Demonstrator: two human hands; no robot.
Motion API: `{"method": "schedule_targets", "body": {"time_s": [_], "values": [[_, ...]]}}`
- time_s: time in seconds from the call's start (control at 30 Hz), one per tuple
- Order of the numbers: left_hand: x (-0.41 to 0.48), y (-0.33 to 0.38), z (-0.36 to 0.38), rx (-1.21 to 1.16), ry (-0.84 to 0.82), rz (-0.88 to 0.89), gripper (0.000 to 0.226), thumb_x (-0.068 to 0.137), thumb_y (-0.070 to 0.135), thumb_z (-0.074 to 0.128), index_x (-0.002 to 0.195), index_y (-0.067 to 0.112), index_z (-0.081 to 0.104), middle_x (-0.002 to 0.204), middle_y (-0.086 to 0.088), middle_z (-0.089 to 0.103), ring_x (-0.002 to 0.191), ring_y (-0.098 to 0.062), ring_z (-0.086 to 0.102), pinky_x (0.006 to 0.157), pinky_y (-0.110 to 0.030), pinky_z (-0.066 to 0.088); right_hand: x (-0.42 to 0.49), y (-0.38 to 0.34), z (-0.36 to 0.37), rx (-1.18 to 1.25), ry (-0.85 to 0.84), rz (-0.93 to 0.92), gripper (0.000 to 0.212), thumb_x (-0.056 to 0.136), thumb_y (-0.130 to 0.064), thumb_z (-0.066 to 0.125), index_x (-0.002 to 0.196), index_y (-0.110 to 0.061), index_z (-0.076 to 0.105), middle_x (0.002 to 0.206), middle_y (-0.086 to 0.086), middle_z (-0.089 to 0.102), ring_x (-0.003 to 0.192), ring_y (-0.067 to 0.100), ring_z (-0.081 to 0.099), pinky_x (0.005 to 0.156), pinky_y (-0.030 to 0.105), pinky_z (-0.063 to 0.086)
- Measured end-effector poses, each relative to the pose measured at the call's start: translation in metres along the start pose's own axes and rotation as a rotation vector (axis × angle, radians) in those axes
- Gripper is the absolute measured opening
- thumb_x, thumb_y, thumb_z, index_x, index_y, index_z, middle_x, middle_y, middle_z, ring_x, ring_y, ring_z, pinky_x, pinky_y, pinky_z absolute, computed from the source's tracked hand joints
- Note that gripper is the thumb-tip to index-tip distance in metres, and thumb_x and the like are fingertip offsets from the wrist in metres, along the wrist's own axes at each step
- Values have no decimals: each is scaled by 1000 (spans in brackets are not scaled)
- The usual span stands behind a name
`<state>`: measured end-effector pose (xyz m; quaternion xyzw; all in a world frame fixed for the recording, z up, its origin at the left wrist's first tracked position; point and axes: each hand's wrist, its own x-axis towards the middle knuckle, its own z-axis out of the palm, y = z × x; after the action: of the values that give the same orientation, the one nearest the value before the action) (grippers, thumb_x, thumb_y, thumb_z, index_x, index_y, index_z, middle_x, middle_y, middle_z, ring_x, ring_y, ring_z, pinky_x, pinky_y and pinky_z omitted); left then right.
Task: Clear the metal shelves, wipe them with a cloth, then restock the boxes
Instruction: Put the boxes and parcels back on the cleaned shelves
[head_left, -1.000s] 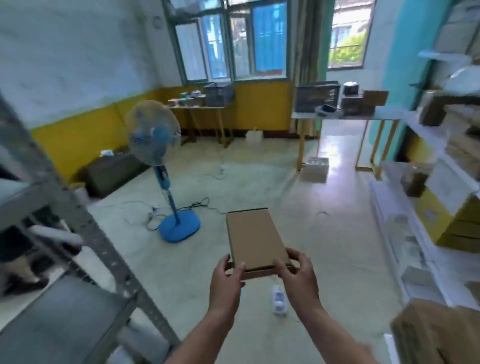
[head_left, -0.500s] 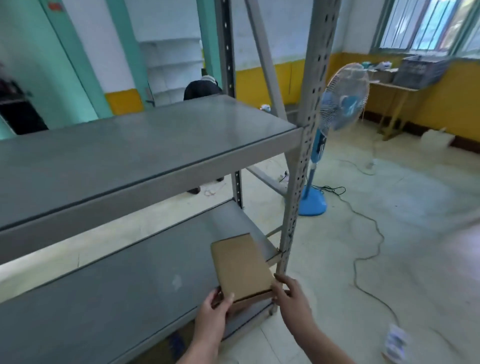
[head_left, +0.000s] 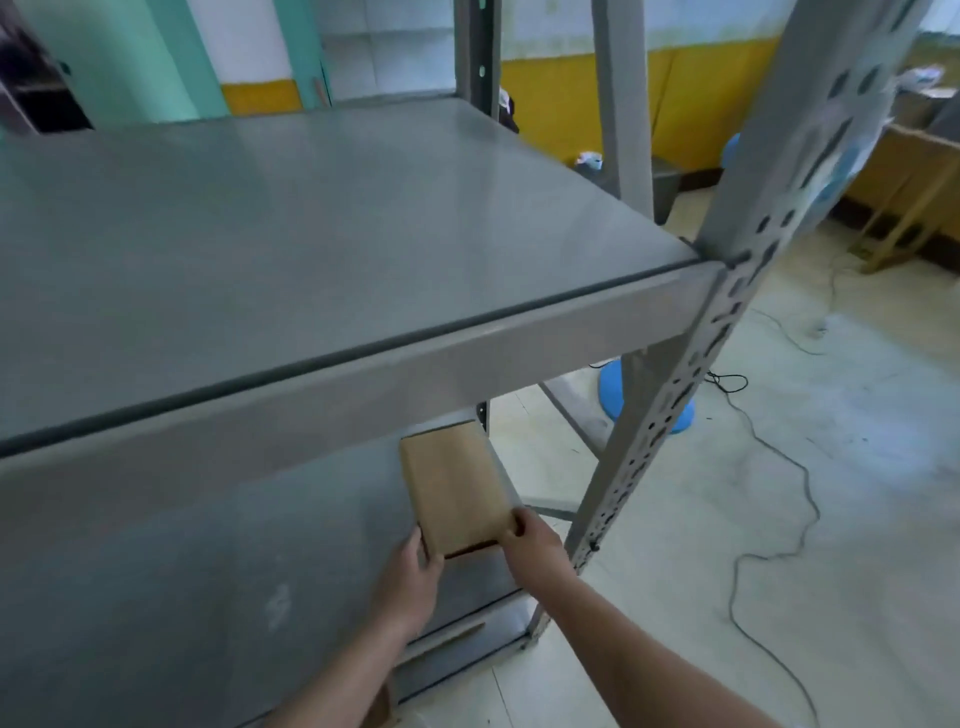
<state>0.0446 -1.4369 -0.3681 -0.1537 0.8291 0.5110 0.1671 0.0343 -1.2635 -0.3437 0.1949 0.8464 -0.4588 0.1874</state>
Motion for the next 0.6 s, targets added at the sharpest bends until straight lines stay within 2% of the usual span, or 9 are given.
{"method": "schedule_targets", "body": {"time_s": [0.07, 0.13, 0.2, 0.27, 0.4, 0.5, 0.6], "values": [[31, -5, 18, -61, -26, -52, 43, 99, 14, 59, 134, 33, 44, 137, 4, 56, 122, -21, 54, 102, -32, 41, 35, 5, 1, -24, -29, 15, 18, 96, -22, 47, 108, -14, 57, 105, 10, 64, 87, 23, 61, 68, 33, 48], [64, -27, 34, -64, -33, -71, 48, 91, 14, 66, 128, 38, 46, 136, -1, 61, 123, -22, 56, 108, -38, 42, 61, 11, 3, -99, -51, 8, 14, 95, -20, 48, 105, -15, 56, 102, 8, 64, 91, 24, 62, 75, 35, 50], [87, -42, 44, -35, -49, -79, 57, 93, 16, 65, 144, 28, 43, 143, -4, 57, 127, -21, 54, 113, -42, 39, 79, 15, 3, -150, -76, -1, 16, 96, -21, 48, 108, -13, 55, 102, 6, 63, 90, 23, 61, 74, 34, 48], [74, -26, 42, 48, -19, -99, 65, 96, 20, 63, 154, 20, 33, 149, -1, 51, 132, -22, 51, 114, -36, 36, 86, 19, 4, -178, -99, -2, 19, 99, -23, 47, 110, -11, 56, 101, 8, 62, 88, 22, 57, 72, 31, 43], [48, -6, 39, 57, -21, -150, 72, 99, 16, 60, 159, 11, 21, 154, -7, 43, 139, -21, 42, 111, -29, 30, 83, 25, 9, -168, -123, 6, 13, 96, -20, 47, 101, -11, 54, 93, 7, 59, 85, 23, 57, 70, 31, 40], [60, -13, 37, -23, -57, -165, 67, 98, 6, 59, 156, 9, 27, 142, -3, 50, 124, -10, 42, 103, -22, 29, 84, 19, 9, -137, -132, -12, 22, 96, -22, 48, 112, -9, 56, 106, 11, 65, 95, 28, 64, 75, 36, 48], [64, -11, 28, -3, -114, -130, 51, 97, 11, 63, 144, 19, 45, 129, 8, 56, 128, -14, 50, 105, -26, 35, 80, 7, 7, -92, -121, -3, 29, 97, -22, 49, 124, -12, 55, 117, 9, 64, 103, 26, 64, 87, 38, 53]]}}
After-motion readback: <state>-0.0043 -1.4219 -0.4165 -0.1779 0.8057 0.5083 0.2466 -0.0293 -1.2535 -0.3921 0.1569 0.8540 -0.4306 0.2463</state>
